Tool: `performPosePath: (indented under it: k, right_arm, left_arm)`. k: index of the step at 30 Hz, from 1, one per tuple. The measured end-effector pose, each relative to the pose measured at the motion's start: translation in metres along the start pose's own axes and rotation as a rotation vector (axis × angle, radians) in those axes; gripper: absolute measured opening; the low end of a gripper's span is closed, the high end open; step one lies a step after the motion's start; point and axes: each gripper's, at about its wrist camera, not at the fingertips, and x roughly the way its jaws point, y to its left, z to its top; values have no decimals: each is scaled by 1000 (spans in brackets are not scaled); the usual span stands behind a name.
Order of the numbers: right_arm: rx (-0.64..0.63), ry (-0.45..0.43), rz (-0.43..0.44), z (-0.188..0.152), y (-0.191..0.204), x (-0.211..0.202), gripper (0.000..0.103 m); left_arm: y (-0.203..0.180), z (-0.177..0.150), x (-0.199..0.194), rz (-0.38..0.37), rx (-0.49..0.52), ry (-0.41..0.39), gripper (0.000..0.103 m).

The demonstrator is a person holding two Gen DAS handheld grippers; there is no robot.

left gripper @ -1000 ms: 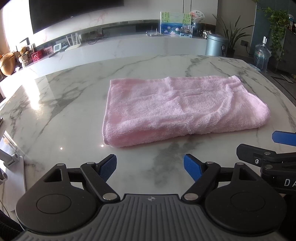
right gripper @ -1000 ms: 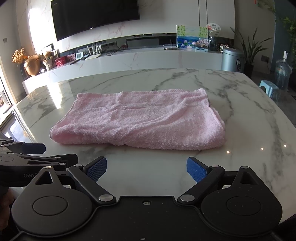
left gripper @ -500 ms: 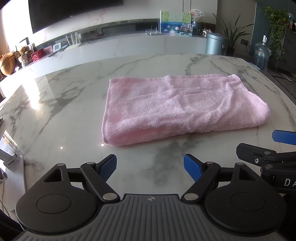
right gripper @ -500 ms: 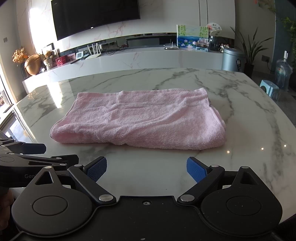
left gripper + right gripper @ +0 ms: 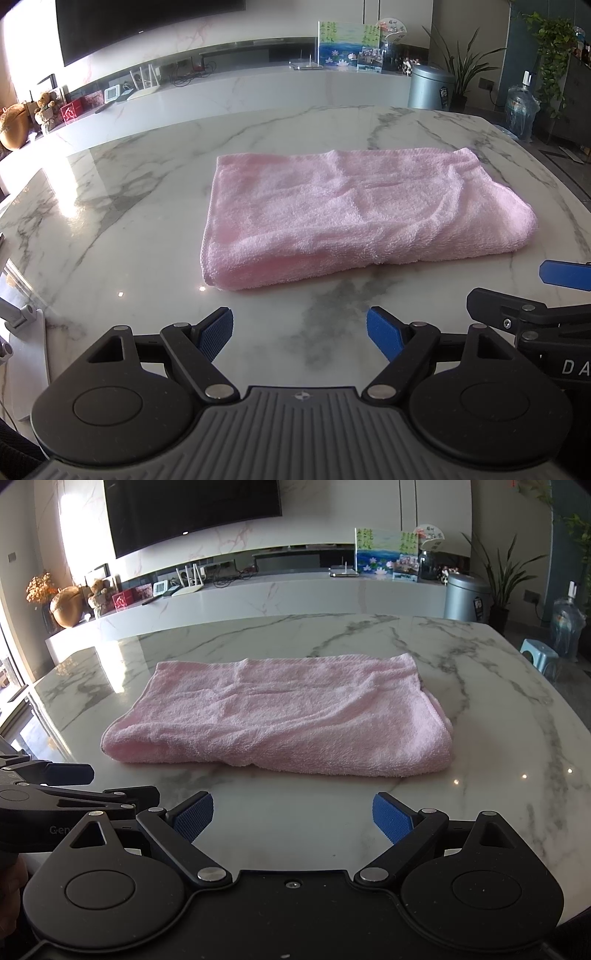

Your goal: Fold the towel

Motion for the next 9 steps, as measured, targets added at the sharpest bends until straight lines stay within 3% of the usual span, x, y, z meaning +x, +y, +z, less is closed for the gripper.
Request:
performPosePath:
  k: [9]
  right_arm:
    - [-2,4,1,-1,1,0,93]
  left_arm:
    - [-1,0,1,0,6,1,79]
